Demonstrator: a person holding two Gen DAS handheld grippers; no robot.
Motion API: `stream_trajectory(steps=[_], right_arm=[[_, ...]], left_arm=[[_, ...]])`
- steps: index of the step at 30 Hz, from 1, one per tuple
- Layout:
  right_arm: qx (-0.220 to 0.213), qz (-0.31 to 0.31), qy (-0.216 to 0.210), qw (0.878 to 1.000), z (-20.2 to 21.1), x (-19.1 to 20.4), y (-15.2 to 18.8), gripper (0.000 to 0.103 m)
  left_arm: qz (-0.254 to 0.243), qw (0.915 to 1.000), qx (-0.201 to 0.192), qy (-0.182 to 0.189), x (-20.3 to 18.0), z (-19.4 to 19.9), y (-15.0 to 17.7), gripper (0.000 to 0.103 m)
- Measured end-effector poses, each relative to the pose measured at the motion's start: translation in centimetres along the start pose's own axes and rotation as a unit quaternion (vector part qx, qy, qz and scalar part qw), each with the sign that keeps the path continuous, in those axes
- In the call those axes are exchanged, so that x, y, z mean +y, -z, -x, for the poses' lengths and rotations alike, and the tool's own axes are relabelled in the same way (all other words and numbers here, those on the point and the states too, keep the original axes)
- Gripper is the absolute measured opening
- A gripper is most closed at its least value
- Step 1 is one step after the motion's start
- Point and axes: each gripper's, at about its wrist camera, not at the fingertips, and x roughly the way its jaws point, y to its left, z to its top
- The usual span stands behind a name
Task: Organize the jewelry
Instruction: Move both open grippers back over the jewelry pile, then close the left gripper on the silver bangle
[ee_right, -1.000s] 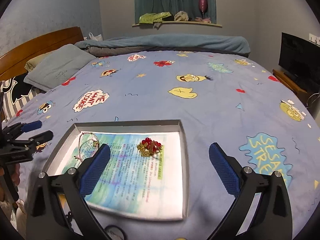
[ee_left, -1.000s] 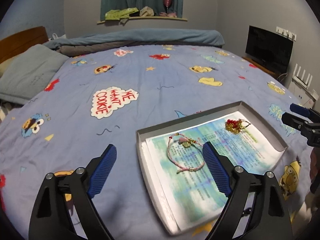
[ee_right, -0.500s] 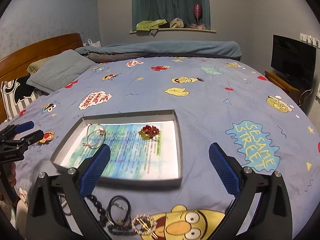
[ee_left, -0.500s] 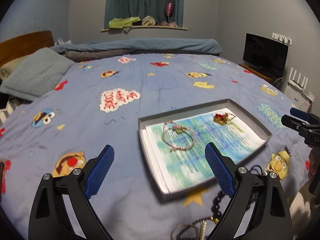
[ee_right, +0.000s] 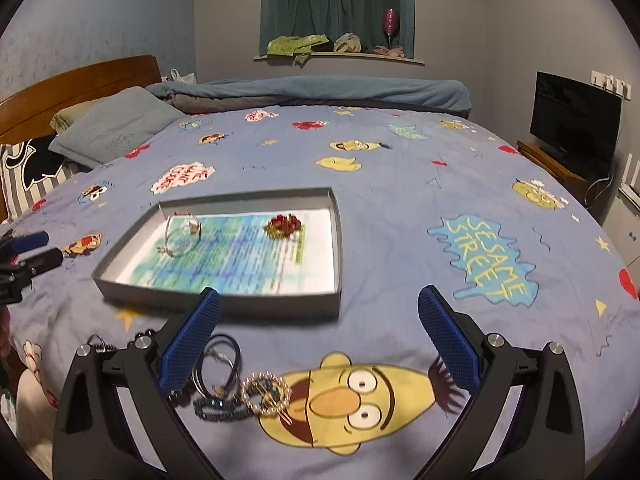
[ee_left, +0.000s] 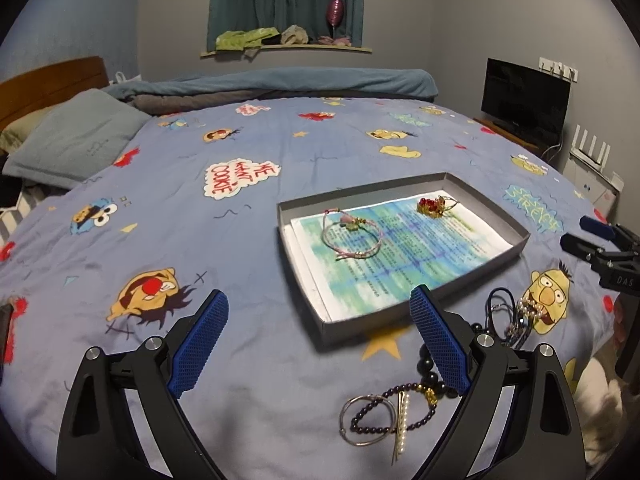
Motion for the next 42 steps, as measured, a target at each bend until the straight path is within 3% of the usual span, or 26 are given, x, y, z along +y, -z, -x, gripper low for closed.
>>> stream_trajectory(steps=[7, 17, 22, 25, 29, 32, 41, 42], right_arm=[[0.012, 0.008, -0.003, 1.0, 0.3, 0.3, 1.8, 0.098], [0.026, 0.033, -0.016, 0.999, 0.4, 1.1, 4.3, 0.098], [0.041, 0.034, -0.024, 0.998, -0.3, 1.4, 5.3, 0.098], [0.045, 0.034, -0.024, 0.998, -0.6, 1.5, 5.5, 0.098], [0.051, 0.029, -0.026, 0.998, -0.8, 1.3, 5.9, 0.098], [0.054, 0.028, -0.028, 0.998, -1.0, 1.2, 6.2, 0.098], [0.057, 0.025, -0.034, 0.997, -1.2, 1.3, 6.5, 0.098], [0.057, 0.025, -0.035, 0.997, -1.3, 1.2, 6.5, 0.098]], left_arm=[[-0.018, 0.9997, -0.014, 0.001, -0.6, 0.9, 1.6, 0.092], [-0.036, 0.998, 0.052, 0.009, -1.5, -1.1, 7.3, 0.092], [-0.02, 0.9965, 0.08, 0.016, -1.3, -2.9, 8.9, 0.09], [-0.034, 0.9964, 0.076, 0.018, -2.0, -3.1, 8.9, 0.083], [-0.041, 0.9961, 0.075, 0.021, -2.6, -3.3, 9.0, 0.082], [-0.043, 0.9953, 0.084, 0.021, -2.6, -3.8, 9.1, 0.068], [-0.035, 0.9944, 0.093, 0.036, -2.3, -4.3, 9.3, 0.067], [-0.034, 0.9943, 0.094, 0.038, -2.3, -4.3, 9.3, 0.061]])
